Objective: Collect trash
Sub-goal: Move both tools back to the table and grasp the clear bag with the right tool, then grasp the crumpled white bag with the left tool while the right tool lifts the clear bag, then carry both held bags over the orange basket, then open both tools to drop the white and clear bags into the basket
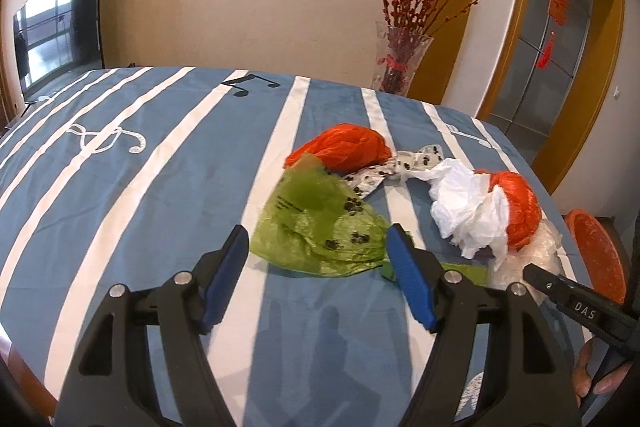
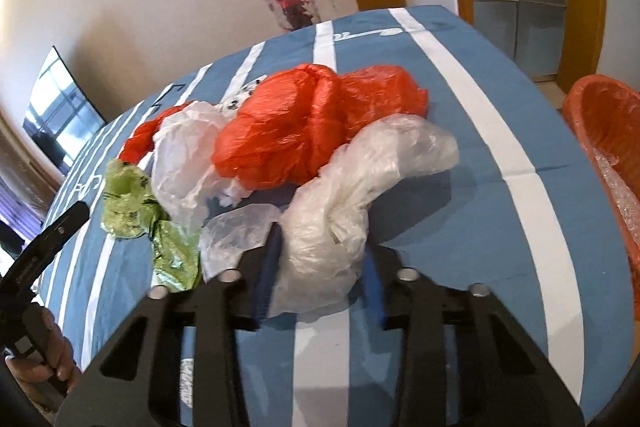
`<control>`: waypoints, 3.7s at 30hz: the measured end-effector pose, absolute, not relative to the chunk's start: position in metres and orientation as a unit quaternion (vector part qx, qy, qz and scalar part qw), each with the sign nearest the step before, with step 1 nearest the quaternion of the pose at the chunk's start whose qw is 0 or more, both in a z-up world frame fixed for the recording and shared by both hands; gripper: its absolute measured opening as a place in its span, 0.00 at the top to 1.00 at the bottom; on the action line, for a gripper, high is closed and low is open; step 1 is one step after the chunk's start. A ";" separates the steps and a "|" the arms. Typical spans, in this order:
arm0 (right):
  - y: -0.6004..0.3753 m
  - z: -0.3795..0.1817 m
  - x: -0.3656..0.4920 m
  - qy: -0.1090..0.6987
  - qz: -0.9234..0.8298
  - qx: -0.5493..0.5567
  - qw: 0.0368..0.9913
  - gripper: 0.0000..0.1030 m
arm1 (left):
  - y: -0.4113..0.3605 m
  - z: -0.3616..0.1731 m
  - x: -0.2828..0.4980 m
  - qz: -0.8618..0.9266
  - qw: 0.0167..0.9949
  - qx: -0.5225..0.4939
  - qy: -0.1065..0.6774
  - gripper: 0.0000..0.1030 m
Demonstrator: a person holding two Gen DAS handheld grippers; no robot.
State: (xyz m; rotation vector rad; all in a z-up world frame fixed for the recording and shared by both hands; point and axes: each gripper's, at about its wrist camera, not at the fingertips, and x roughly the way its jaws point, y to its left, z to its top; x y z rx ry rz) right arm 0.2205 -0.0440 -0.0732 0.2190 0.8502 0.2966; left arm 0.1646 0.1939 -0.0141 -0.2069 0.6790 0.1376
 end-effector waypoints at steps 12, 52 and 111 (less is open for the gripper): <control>-0.091 -0.055 0.205 0.376 0.080 0.087 0.919 0.77 | 0.143 -0.002 0.187 0.016 0.938 -0.096 0.334 0.32; -0.186 -0.005 0.165 0.300 0.017 0.107 0.948 0.78 | 0.066 0.044 0.206 -0.072 0.940 -0.065 0.328 0.90; -0.369 -0.006 0.162 0.239 -0.133 0.196 0.942 0.70 | -0.224 -0.008 0.227 -0.296 0.883 0.028 0.362 0.82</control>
